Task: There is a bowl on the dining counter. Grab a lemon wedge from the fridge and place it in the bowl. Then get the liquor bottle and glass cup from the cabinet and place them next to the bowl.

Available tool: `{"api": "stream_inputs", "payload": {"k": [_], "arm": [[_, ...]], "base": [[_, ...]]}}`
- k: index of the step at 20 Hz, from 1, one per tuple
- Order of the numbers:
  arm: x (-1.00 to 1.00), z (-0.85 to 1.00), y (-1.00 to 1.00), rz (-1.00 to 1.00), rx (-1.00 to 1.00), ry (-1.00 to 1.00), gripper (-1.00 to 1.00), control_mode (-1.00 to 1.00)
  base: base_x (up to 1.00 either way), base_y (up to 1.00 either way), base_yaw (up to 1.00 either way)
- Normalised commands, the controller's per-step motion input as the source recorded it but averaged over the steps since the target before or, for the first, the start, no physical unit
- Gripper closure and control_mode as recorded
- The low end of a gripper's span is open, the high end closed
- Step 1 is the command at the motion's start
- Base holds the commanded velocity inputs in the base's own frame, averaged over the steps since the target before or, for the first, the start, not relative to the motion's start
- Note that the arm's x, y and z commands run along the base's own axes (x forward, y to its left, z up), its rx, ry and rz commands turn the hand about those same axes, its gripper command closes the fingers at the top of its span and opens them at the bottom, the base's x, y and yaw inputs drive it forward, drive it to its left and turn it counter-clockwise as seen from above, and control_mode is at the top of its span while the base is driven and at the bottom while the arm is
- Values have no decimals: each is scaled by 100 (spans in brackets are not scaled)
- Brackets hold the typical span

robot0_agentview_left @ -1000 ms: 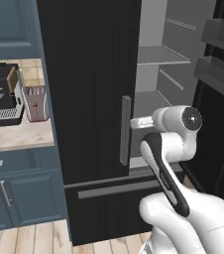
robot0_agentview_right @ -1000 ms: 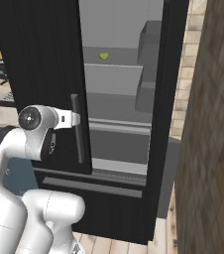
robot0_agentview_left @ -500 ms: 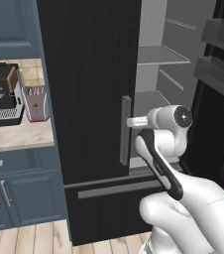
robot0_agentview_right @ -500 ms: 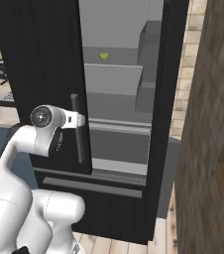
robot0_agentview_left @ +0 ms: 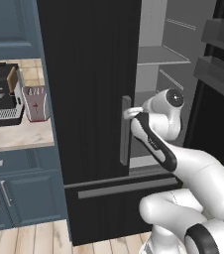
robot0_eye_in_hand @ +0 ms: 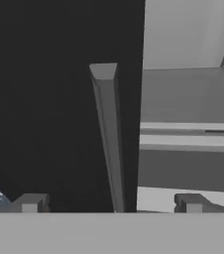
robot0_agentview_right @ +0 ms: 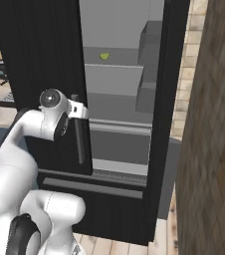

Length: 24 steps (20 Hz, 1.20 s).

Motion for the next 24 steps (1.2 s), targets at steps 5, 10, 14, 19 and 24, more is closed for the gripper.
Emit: {"api": "stream_inputs", "payload": {"k": [5,10,14,19,24], "arm": [[19,-13,0,0,0,0,-100,-100],[3,-19,0,0,0,-13,-100,-100],[0,-17,3,0,0,-16,-100,-100],[12,-4,9,0,0,-4,-100,-100],[28,0,13,0,0,0,-100,-100]], "base": [[0,0,0],[0,0,0],[0,0,0],[0,0,0],[0,0,0]]}}
